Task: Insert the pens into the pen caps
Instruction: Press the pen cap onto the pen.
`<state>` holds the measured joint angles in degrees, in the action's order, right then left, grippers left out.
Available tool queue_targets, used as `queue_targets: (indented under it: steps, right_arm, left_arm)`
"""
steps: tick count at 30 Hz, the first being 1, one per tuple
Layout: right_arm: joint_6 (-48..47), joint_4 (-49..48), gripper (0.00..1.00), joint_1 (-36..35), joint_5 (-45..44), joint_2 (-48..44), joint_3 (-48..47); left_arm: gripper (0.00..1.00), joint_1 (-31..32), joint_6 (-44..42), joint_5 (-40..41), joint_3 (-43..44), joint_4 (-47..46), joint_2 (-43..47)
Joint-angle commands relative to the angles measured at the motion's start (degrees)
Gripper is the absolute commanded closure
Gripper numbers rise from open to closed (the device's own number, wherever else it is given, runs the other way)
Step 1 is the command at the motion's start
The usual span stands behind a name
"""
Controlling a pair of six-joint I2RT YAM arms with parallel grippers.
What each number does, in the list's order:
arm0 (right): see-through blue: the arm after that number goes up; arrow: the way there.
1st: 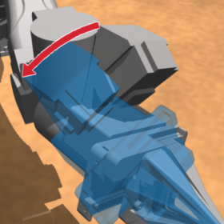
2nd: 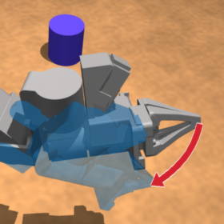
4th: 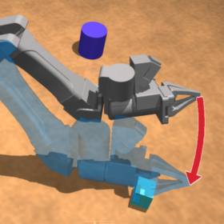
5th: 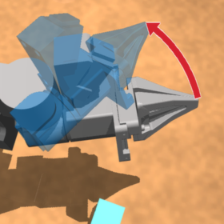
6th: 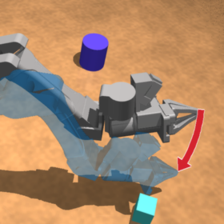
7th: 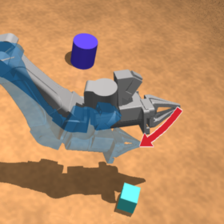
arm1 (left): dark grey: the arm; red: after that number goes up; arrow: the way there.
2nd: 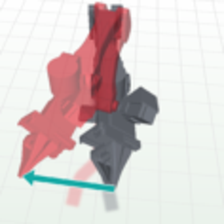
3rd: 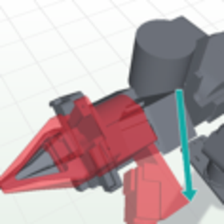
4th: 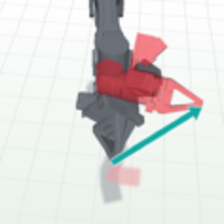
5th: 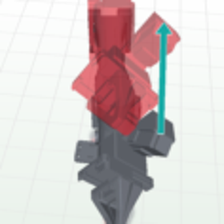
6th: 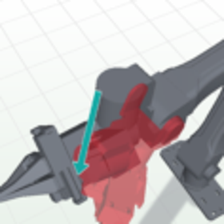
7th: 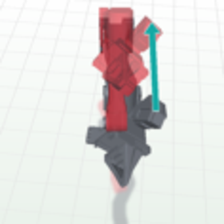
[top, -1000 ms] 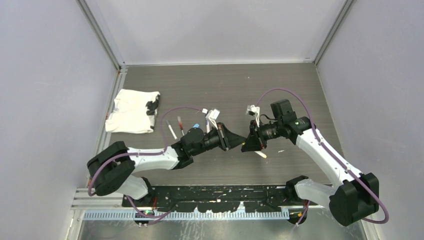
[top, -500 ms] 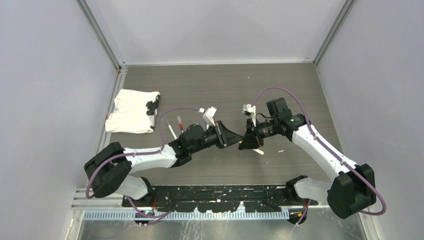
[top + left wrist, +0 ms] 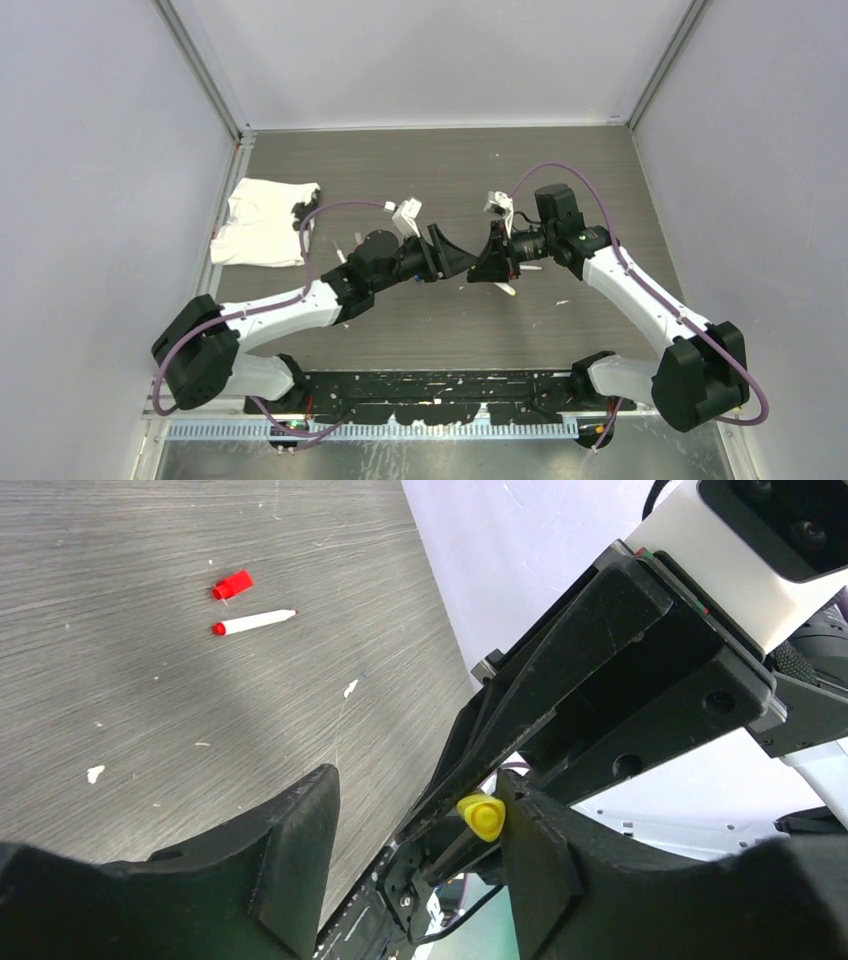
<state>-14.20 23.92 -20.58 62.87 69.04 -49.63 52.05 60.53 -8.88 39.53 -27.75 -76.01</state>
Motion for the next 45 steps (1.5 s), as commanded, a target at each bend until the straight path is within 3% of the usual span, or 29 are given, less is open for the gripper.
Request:
queue_targets:
  steps: [1,7,13,16,19,22,26,31,36,45]
  right_arm:
    - [1.9,-8.6,0.99,0.5,0.0,0.5,-2.4]
    - [3.5,-10.2,0.99,0.7,0.5,0.2,-2.0]
    - [5.0,-11.6,0.99,0.8,1.0,-0.1,-1.8]
    - [10.3,-16.0,0.99,1.7,0.9,-0.5,-1.4]
    - [23.8,-27.6,0.99,3.1,-1.3,-2.0,0.7]
    - [33.6,-35.8,0.99,4.2,-5.5,-3.9,2.5]
    - [43.7,-42.0,0.99,4.6,-10.6,-3.8,3.5]
    - [52.0,-51.9,0.99,4.7,-13.2,-4.0,6.7]
    - [52.8,-53.6,0.99,4.8,-13.1,-4.2,7.6]
    - [53.0,-55.5,0.99,4.8,-12.4,-4.7,8.4]
  left_arm:
    - [0.35,0.3,-3.5,-4.3,2.2,5.1,5.6]
    - [0.22,-1.0,-7.8,-1.3,3.1,10.6,11.4]
    - [0.18,-1.3,-12.5,-0.6,1.2,10.0,18.0]
    - [0.11,-1.3,-14.7,-3.3,-3.1,3.2,20.2]
    - [0.01,-1.3,-11.6,-4.2,-10.4,-10.2,20.0]
    - [0.0,-1.3,-8.0,-4.9,-14.2,-22.0,16.4]
    - [0.01,1.6,-9.4,-4.5,-12.8,-30.2,9.4]
    - [0.06,4.3,-13.1,1.9,-7.8,-33.4,0.7]
    - [0.22,4.9,-12.0,6.3,-4.0,-40.2,-7.2]
    - [0.42,4.9,-11.8,8.3,3.2,-34.5,-13.0]
